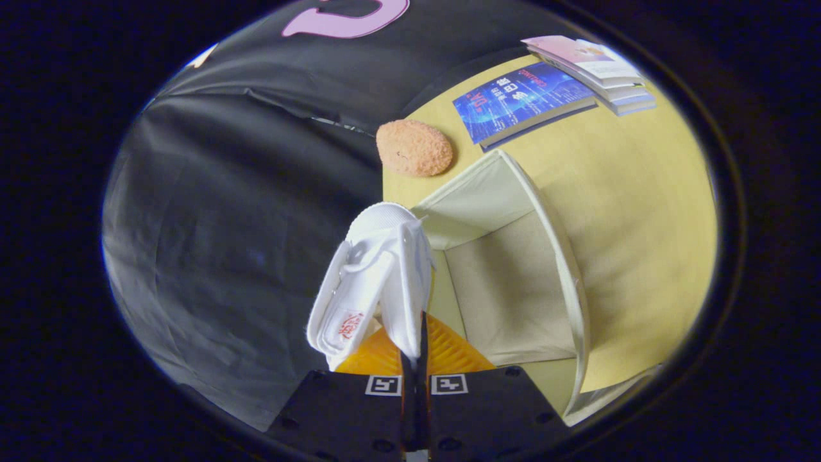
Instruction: Open the storage box then place both shoes into the box .Put the left shoe in first, then the right shoe, with the right side of both shoes facing outward in a uniform manner.
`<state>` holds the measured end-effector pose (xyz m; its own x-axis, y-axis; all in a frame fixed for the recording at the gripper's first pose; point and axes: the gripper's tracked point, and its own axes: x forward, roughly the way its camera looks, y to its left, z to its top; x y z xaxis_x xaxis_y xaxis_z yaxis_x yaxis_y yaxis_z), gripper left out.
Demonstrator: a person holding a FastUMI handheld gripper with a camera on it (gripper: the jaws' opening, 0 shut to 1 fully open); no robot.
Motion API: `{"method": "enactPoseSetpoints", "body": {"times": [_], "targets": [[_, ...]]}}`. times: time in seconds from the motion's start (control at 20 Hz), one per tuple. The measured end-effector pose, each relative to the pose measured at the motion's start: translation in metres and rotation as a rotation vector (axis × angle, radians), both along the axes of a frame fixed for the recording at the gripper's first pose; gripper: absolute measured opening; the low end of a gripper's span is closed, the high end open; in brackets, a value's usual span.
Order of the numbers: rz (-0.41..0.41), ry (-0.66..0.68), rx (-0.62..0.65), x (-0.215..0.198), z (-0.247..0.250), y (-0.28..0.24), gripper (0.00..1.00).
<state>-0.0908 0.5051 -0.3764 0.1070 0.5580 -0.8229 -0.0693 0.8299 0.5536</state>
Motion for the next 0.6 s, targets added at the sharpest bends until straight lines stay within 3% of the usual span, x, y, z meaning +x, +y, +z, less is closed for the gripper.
{"method": "enactPoseSetpoints", "body": {"times": [0.6], "targets": [[0.008,-0.23,-0.128,-0.001,-0.023,-0.013,0.03]]}}
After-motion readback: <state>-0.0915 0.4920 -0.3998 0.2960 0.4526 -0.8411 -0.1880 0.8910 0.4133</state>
